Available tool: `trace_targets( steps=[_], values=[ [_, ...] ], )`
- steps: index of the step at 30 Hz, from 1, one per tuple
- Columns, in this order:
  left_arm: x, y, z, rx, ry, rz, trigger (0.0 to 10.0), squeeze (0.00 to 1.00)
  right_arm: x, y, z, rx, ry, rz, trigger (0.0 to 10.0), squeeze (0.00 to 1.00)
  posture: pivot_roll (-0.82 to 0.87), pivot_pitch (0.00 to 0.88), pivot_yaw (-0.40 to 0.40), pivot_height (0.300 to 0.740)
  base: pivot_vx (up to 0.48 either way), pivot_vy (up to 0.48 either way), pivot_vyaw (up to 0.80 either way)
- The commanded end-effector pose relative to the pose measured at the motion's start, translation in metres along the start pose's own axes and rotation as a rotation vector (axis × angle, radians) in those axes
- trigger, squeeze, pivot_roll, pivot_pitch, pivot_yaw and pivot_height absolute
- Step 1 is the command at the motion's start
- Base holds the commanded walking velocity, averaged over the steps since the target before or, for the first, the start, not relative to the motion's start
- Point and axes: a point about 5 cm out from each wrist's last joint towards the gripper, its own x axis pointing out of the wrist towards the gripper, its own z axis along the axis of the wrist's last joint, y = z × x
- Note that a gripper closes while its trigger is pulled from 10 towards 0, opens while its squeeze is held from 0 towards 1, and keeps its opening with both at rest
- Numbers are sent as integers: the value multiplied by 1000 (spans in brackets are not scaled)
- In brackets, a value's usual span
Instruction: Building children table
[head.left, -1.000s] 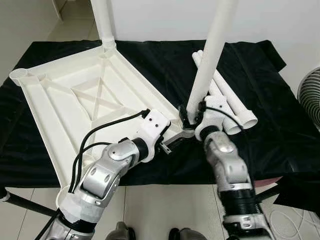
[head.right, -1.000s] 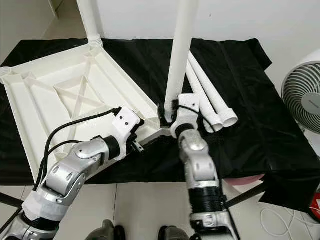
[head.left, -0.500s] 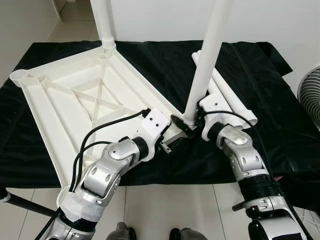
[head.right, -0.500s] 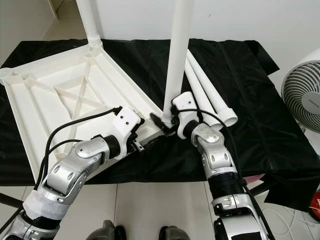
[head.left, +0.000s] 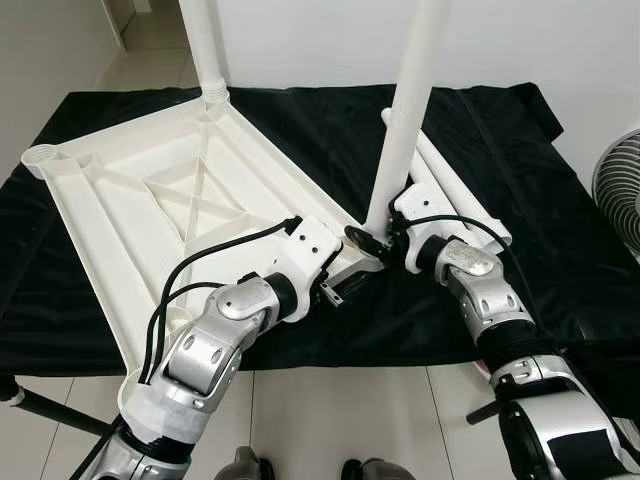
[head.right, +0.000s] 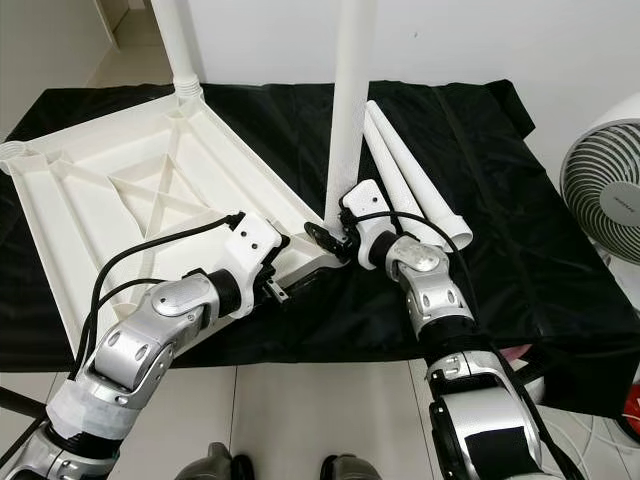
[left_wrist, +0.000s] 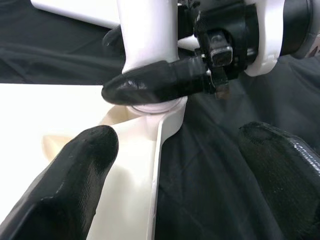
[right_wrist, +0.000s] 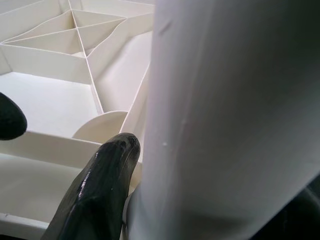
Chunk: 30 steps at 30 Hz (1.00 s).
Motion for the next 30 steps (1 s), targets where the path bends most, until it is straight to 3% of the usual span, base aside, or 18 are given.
trace_targets(
  steps=[1, 7, 15, 17, 20, 30],
  values=[
    [0, -1, -14, -20, 38, 17, 10000, 0, -4, -1, -7, 41, 14, 1, 0, 0, -80, 65, 31, 740, 0, 0, 0],
    [-2, -5, -20, -30, 51, 14, 10000, 0, -7, 2, -14, 79, -5, -48, 0, 0, -79, 61, 22, 740, 0, 0, 0],
    [-4, -4, -19, -30, 43, 35, 10000, 0, -5, 29, -12, 236, -27, -325, 0, 0, -78, 78, 9, 740, 0, 0, 0],
    [-4, -4, -19, -30, 43, 35, 10000, 0, -5, 29, -12, 236, -27, -325, 0, 0, -78, 78, 9, 740, 0, 0, 0],
    [-4, -3, -16, -26, 32, 33, 10000, 0, -5, 37, -4, 273, -22, -469, 0, 0, -84, 82, 12, 740, 0, 0, 0],
    [-4, -1, -12, -11, 23, 33, 10000, 0, -6, 51, -5, 306, 47, -675, 0, 0, -88, 83, 11, 740, 0, 0, 0]
  ],
)
